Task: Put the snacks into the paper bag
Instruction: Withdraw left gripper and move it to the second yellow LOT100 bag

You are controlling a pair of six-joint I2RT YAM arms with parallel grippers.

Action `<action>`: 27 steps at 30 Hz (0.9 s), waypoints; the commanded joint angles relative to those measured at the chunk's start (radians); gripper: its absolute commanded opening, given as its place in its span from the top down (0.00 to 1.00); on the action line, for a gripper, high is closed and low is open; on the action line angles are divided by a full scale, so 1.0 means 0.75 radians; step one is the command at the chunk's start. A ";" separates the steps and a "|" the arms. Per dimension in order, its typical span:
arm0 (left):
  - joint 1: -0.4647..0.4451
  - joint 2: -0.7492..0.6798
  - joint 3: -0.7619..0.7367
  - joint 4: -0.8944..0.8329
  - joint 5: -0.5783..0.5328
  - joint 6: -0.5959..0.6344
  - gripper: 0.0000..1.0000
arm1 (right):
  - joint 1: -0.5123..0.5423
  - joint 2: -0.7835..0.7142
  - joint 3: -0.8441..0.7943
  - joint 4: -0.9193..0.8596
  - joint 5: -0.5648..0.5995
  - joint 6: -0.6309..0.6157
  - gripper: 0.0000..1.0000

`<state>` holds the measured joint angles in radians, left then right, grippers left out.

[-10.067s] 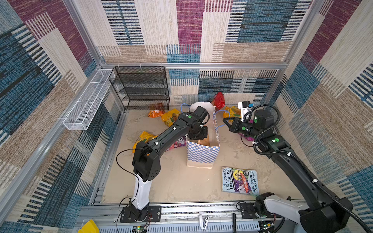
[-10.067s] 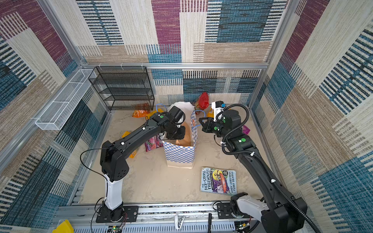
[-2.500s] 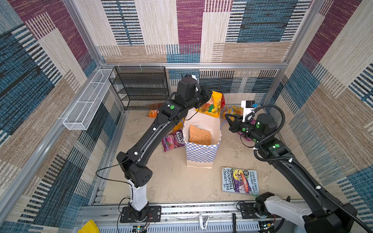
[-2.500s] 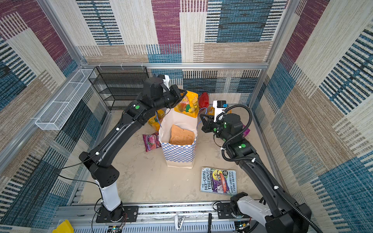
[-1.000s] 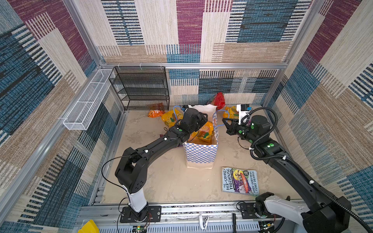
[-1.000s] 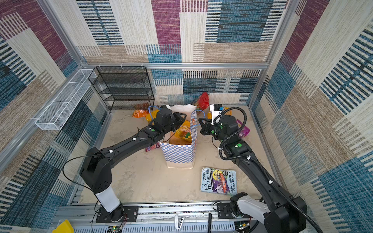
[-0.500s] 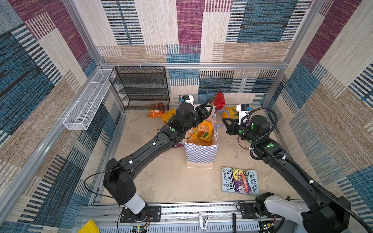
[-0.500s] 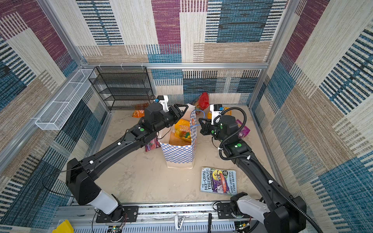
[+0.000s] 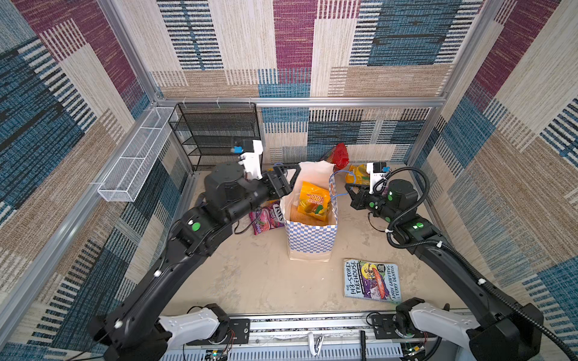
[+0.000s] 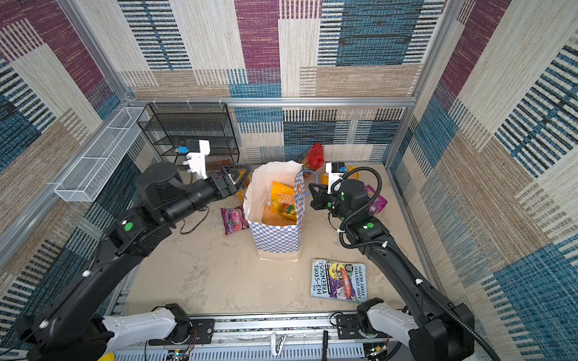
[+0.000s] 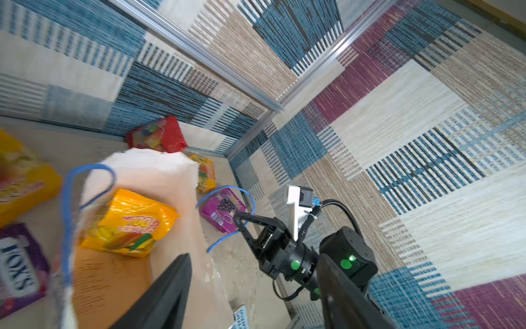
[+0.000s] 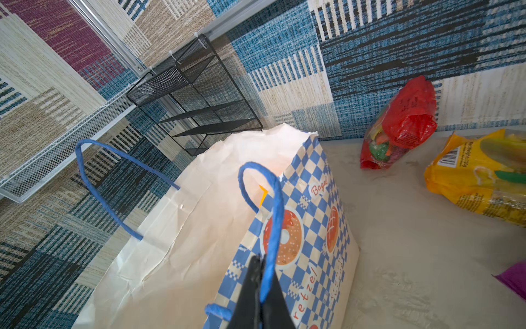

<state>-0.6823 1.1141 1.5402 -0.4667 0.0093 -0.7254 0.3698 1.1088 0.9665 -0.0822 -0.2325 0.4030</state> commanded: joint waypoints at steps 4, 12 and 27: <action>0.089 -0.248 -0.163 -0.342 -0.255 0.182 0.08 | 0.001 -0.014 -0.014 0.042 0.071 -0.014 1.00; 0.467 -0.202 -0.329 -0.404 0.024 0.254 0.03 | 0.002 0.007 -0.017 0.056 0.057 -0.012 1.00; 0.730 0.550 -0.402 0.070 0.532 0.159 0.40 | 0.000 0.039 -0.018 0.057 0.075 -0.020 1.00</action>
<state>-0.1387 1.4567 1.2057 -0.5240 0.3367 -0.5934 0.3698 1.1343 0.9543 -0.0654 -0.1886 0.3920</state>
